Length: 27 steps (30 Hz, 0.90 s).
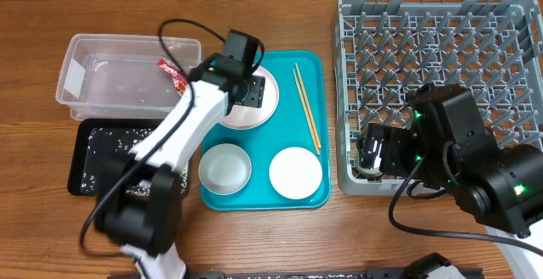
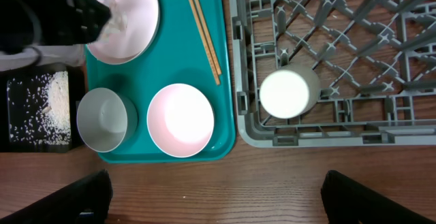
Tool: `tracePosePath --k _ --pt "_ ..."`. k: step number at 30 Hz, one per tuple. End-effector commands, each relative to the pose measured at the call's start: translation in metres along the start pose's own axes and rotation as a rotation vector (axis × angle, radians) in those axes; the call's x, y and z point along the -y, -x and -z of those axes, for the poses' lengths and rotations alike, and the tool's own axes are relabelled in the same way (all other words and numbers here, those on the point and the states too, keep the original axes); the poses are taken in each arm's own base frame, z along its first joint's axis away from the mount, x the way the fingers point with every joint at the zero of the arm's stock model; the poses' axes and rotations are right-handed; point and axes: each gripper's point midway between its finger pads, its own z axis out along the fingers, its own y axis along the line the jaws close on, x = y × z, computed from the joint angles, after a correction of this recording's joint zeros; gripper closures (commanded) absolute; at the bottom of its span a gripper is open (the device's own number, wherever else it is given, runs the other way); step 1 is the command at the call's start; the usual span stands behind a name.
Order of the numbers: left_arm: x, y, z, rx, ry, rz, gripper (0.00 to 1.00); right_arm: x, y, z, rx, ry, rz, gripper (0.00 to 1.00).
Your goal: Sort waste into correct bins and load items into the dishwasher
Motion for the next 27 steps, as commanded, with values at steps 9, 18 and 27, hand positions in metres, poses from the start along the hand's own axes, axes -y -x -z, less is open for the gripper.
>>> tracePosePath --k 9,18,27 --pt "-0.001 -0.019 -0.034 -0.104 0.008 -0.031 0.96 0.000 0.001 0.003 0.006 0.004 -0.001 0.00" --pt "-0.024 0.056 0.090 0.127 -0.061 0.076 0.96 0.000 0.001 0.003 0.006 0.004 -0.002 0.00" --pt "-0.142 0.031 0.074 0.062 0.150 0.339 0.96 0.000 0.001 0.003 0.006 0.004 -0.002 0.00"
